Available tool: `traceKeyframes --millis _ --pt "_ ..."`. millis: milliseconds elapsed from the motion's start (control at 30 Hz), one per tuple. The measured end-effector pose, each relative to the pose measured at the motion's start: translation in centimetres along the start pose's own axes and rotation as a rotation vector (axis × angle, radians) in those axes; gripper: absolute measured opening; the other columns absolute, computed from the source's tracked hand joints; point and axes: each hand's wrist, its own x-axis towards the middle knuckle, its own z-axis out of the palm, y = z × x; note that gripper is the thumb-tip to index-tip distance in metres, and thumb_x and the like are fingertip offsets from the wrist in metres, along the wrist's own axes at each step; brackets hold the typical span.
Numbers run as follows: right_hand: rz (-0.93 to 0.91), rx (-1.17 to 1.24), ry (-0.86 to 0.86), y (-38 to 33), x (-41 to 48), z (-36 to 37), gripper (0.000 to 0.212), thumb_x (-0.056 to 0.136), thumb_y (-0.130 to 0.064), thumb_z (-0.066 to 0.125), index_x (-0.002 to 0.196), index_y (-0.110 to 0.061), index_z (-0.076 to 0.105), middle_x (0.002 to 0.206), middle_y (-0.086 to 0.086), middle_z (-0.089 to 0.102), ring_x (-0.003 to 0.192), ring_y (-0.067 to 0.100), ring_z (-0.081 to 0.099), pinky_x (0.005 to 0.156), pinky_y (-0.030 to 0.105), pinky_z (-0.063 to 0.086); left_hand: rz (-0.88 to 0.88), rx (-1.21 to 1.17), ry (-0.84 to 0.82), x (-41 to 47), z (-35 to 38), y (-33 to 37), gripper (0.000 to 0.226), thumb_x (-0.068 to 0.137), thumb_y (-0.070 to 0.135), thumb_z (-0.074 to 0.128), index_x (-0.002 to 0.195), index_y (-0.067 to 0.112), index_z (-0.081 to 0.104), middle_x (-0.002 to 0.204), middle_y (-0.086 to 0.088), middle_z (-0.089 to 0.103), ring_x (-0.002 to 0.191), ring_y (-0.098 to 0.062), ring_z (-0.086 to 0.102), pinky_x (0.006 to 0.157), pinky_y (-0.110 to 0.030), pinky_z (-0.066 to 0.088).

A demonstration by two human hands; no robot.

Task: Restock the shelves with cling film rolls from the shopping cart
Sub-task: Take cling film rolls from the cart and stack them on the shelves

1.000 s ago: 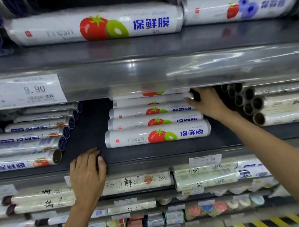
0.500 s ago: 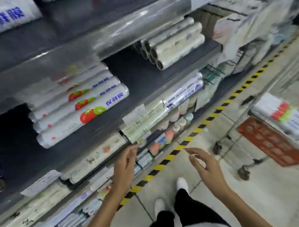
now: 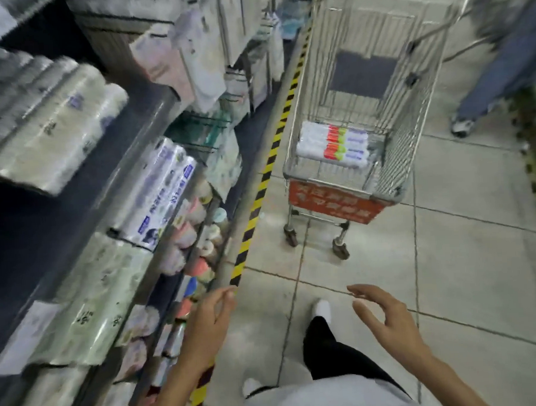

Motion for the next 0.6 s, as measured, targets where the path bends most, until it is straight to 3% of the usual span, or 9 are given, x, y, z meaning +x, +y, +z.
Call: traceKeyframes --millis 67,200,333,433,600 --pt "0.003 -0.021 0.015 1.7 2.1 -2.3 0.03 0.085 -0.059 0.047 0.108 -0.044 0.058 0.11 -0.028 0.063 0.108 -0.012 0.051 0.084 0.0 0.035 0.06 0.085 -0.008 3.5 1.5 2.0 0.025 0.097 0.026 0.048 0.11 0.018 0.067 0.102 0.008 0.066 0.093 -0.013 0.062 0.077 -0.023 0.049" --pt "0.037 -0.034 0.064 4.2 7.3 -7.6 0.03 0.082 -0.061 0.047 0.107 -0.048 0.056 0.111 -0.029 0.06 0.109 -0.015 0.048 0.086 0.004 0.036 0.202 0.171 -0.053 9.6 5.1 6.8 0.047 0.092 0.047 0.034 0.105 0.018 0.068 0.099 0.01 0.066 0.093 -0.007 0.06 0.077 -0.009 0.04" --pt "0.026 -0.042 0.08 5.6 13.8 -12.1 0.021 0.088 -0.051 0.053 0.106 -0.043 0.059 0.111 -0.027 0.062 0.108 -0.01 0.053 0.084 0.0 0.036 0.306 0.21 -0.061 15.3 8.5 12.0 0.043 0.094 0.039 0.034 0.107 0.015 0.068 0.102 0.007 0.067 0.095 -0.001 0.057 0.081 -0.017 0.044" --pt "0.013 -0.058 0.07 6.2 18.7 -14.7 0.027 0.084 -0.053 0.046 0.106 -0.043 0.059 0.119 -0.032 0.055 0.108 -0.014 0.051 0.088 0.001 0.033 0.348 0.231 -0.059 20.0 10.4 15.4 0.04 0.096 0.041 0.034 0.108 0.02 0.066 0.105 0.013 0.064 0.096 -0.004 0.06 0.081 -0.025 0.049" --pt "0.044 -0.031 0.081 7.0 29.0 -16.8 0.03 0.084 -0.049 0.048 0.107 -0.035 0.062 0.11 -0.025 0.062 0.104 -0.008 0.055 0.086 0.006 0.038 0.426 0.188 -0.084 29.9 13.5 20.7 0.037 0.092 0.032 0.039 0.109 0.015 0.067 0.103 0.015 0.058 0.096 0.001 0.054 0.085 -0.009 0.038"
